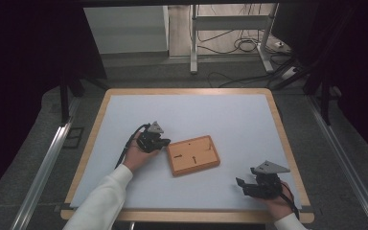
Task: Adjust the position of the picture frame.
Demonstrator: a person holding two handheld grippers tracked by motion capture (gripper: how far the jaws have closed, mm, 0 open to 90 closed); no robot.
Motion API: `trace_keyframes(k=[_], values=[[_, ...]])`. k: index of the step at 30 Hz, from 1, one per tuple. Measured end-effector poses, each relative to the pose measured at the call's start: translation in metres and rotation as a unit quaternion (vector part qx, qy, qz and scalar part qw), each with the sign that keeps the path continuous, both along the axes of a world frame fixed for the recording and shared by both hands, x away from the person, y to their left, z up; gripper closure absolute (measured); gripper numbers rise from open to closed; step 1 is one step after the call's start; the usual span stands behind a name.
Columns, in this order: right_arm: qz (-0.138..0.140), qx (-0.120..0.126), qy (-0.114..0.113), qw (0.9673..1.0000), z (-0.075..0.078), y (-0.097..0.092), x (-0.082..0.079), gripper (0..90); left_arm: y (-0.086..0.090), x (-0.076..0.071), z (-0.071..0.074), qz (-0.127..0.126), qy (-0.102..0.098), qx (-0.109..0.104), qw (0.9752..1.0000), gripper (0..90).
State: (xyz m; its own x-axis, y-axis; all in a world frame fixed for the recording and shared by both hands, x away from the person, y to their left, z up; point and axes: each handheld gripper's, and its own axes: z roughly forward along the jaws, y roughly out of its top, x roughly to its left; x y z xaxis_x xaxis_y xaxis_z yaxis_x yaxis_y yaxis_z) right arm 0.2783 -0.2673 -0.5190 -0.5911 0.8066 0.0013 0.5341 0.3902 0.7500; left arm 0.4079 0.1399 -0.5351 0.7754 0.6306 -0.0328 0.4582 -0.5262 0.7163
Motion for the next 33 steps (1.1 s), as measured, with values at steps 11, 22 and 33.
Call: trace_keyframes(k=[11, 22, 33], values=[[-0.002, 0.000, 0.000, 1.0000, 0.000, -0.002, 0.000, 28.4, -0.007, -0.019, 0.001, -0.034, -0.001, 0.002, 0.9994, 90.0], [-0.003, -0.001, -0.004, 1.0000, 0.001, -0.005, 0.000, 28.3, -0.018, -0.040, 0.005, -0.057, -0.003, -0.003, 0.9984, 90.0], [-0.003, 0.001, -0.005, 1.0000, 0.002, -0.004, -0.001, 28.4, -0.014, -0.057, 0.007, -0.062, 0.005, -0.007, 0.9980, 90.0]])
